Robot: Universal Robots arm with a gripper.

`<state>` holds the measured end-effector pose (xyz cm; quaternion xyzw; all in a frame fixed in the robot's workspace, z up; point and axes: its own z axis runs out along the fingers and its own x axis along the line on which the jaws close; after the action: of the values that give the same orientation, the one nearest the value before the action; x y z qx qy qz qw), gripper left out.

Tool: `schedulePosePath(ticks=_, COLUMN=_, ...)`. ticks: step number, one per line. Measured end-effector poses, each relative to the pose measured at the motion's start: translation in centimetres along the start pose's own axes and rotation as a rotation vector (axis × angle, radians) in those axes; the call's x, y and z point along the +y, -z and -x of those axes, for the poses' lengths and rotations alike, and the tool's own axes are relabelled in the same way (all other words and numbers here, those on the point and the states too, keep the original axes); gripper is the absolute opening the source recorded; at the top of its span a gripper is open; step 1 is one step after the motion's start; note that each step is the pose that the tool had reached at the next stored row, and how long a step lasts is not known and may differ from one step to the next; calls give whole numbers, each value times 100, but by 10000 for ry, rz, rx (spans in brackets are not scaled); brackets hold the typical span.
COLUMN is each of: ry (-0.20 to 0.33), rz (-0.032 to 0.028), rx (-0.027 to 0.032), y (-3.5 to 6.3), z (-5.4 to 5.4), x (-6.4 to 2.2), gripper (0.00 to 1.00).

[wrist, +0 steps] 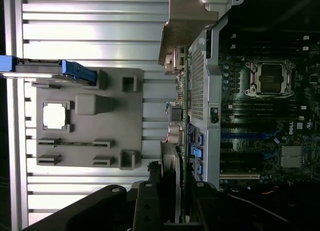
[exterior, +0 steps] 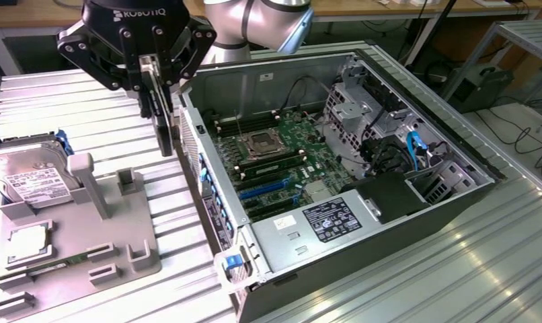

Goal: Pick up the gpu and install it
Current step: 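Pick up the gpu and move the gpu toward the slot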

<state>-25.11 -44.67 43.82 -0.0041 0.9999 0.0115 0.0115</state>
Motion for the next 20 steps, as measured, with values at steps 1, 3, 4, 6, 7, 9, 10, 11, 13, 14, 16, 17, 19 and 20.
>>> schedulePosePath(ticks=1, ry=0, rz=0, rx=0, y=0, z=8, x=0, gripper=27)
schedulePosePath(ticks=3, ry=0, rz=0, rx=0, y=0, z=19, x=0, gripper=27)
schedulePosePath(ticks=4, ry=0, rz=-1, rx=1, y=0, z=24, x=0, gripper=27)
schedulePosePath(ticks=6, ry=0, rz=-1, rx=1, y=-1, z=36, x=0, gripper=27)
schedulePosePath(ticks=7, ry=1, rz=-1, rx=1, y=-1, z=43, x=0, gripper=27)
schedulePosePath(ticks=9, ry=1, rz=0, rx=0, y=-2, z=55, x=-1, gripper=27)
schedulePosePath(ticks=10, ry=1, rz=0, rx=0, y=-2, z=62, x=-1, gripper=27)
schedulePosePath(ticks=11, ry=0, rz=0, rx=0, y=-2, z=68, x=-1, gripper=27)
schedulePosePath(ticks=13, ry=0, rz=0, rx=0, y=-2, z=78, x=-1, gripper=27)
schedulePosePath(ticks=14, ry=1, rz=0, rx=1, y=-2, z=84, x=-1, gripper=27)
schedulePosePath(ticks=16, ry=0, rz=0, rx=0, y=-3, z=101, x=-1, gripper=27)
schedulePosePath(ticks=17, ry=0, rz=0, rx=0, y=-4, z=106, x=-1, gripper=27)
schedulePosePath(ticks=19, ry=0, rz=0, rx=0, y=-4, z=114, x=-1, gripper=27)
schedulePosePath(ticks=20, ry=1, rz=0, rx=0, y=-4, z=119, x=-1, gripper=27)
